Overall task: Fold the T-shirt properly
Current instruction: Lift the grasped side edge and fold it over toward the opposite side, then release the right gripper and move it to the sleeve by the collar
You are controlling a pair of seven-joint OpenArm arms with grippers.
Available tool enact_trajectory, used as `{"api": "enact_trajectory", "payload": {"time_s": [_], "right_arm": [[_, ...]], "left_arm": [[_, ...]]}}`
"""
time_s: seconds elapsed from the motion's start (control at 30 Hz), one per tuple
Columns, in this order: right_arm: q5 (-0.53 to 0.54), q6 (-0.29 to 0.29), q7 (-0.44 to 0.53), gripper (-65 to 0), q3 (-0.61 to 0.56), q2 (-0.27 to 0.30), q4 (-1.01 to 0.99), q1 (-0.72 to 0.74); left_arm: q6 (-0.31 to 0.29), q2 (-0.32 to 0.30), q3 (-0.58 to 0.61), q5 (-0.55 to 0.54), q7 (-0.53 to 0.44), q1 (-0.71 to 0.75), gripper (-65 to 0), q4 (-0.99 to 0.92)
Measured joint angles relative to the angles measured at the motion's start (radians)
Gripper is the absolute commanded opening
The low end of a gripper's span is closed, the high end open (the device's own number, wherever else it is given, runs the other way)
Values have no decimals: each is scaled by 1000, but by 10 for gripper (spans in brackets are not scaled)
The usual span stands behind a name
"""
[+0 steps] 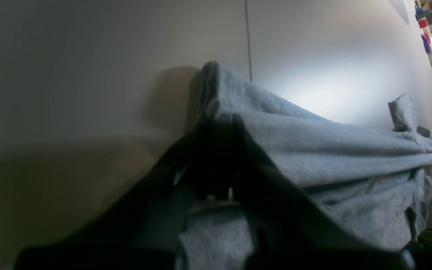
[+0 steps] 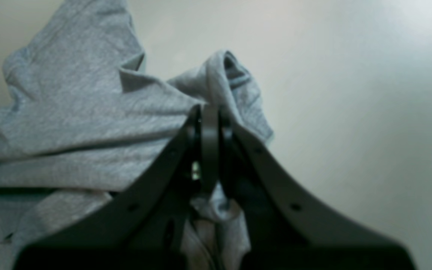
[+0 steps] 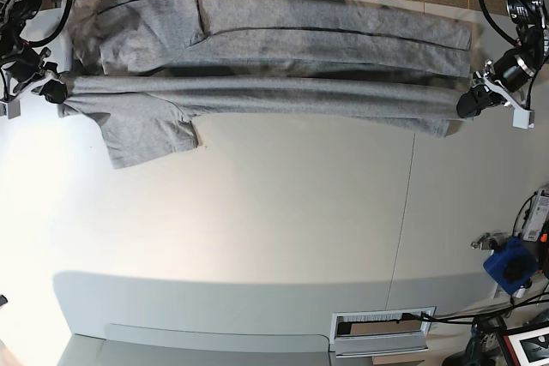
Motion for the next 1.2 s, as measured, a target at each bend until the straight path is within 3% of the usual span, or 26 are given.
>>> {"api": "enact_trajectory", "payload": {"time_s": [0.1,0.17,0.27,0.33,0.5,0.67,0.93,1.1,1.2], "right_arm": [[0,0,0,-650,0,0,0,0],[0,0,0,-646,0,0,0,0],[-9,-12,12,-478,2,2,0,0],[-11,-11,28,-415,4,3,0,0],[25,-11,45,-402,4,3,0,0],[25,-11,45,-314,4,3,0,0],[38,-11,87,-313,35,2,11,19],[78,-11,101,-314,101,6,58,109],[74,-12,63,-313,73,9,60,165]], "left_arm": [[0,0,0,0,-5,0,-639,0],[0,0,0,0,-12,0,-521,0],[14,-3,-6,10,-27,0,-352,0],[11,-3,-6,10,-35,0,-316,0],[11,-3,-6,11,-45,0,-314,0],[11,-3,-6,11,-49,0,-315,0],[11,-3,-6,11,-49,0,-315,0],[11,-3,-6,11,-49,0,-315,0],[12,-3,-6,9,-72,0,-315,0]]}}
